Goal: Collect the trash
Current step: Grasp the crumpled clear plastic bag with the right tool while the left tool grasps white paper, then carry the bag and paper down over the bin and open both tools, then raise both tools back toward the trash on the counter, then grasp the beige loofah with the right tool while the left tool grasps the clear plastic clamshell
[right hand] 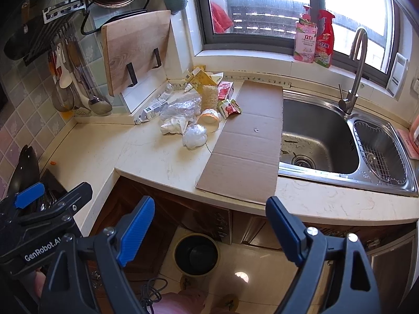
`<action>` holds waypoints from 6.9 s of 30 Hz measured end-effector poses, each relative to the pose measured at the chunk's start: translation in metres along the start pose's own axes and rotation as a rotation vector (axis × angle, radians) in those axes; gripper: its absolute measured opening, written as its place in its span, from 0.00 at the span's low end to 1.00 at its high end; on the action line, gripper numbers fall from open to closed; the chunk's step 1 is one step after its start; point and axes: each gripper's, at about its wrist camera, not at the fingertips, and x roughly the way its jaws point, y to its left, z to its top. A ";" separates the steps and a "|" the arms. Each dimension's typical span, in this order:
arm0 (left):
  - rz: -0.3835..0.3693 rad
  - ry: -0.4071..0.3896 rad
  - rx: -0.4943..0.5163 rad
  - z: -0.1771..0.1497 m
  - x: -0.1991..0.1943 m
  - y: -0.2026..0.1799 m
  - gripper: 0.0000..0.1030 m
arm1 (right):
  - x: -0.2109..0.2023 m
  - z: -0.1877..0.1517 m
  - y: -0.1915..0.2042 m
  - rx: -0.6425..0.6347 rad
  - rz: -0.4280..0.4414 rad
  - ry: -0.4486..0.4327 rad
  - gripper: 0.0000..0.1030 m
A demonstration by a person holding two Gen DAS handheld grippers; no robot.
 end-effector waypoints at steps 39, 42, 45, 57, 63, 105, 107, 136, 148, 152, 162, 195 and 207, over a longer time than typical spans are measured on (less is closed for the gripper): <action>-0.249 0.211 0.097 0.152 0.305 0.005 0.99 | 0.301 0.113 0.005 0.185 0.120 0.252 0.46; -0.262 0.219 0.094 0.154 0.315 0.001 0.99 | 0.294 0.115 0.003 0.188 0.152 0.225 0.36; -0.267 0.227 0.096 0.155 0.323 -0.004 0.99 | 0.276 0.116 0.001 0.190 0.169 0.190 0.35; -0.323 0.250 0.075 0.163 0.352 -0.028 0.99 | 0.222 0.076 -0.025 0.298 0.193 0.189 0.35; -0.333 0.259 0.054 0.164 0.367 -0.039 0.92 | 0.212 0.062 -0.031 0.336 0.190 0.204 0.35; -0.356 0.407 -0.007 -0.145 0.224 0.040 0.52 | 0.223 -0.110 0.015 0.022 0.302 0.519 0.35; -0.348 0.404 -0.004 -0.160 0.239 0.041 0.54 | 0.249 -0.124 0.014 0.036 0.291 0.554 0.36; -0.245 0.380 -0.009 -0.151 0.234 0.063 0.77 | 0.253 -0.136 0.018 0.127 0.293 0.470 0.67; -0.276 0.077 0.048 0.000 0.096 0.060 0.77 | 0.116 -0.025 0.030 0.008 0.312 0.151 0.67; -0.311 -0.001 0.073 0.048 0.070 0.048 0.77 | 0.076 0.014 0.024 0.010 0.274 0.038 0.67; -0.404 -0.110 0.216 0.136 0.075 0.006 0.77 | 0.046 0.085 0.014 0.076 0.041 -0.127 0.67; -0.378 0.307 -0.385 0.193 0.346 -0.033 0.73 | 0.345 0.229 -0.032 0.039 0.314 0.230 0.43; -0.399 0.168 -0.392 0.197 0.319 -0.040 0.29 | 0.332 0.227 -0.045 0.062 0.392 0.165 0.29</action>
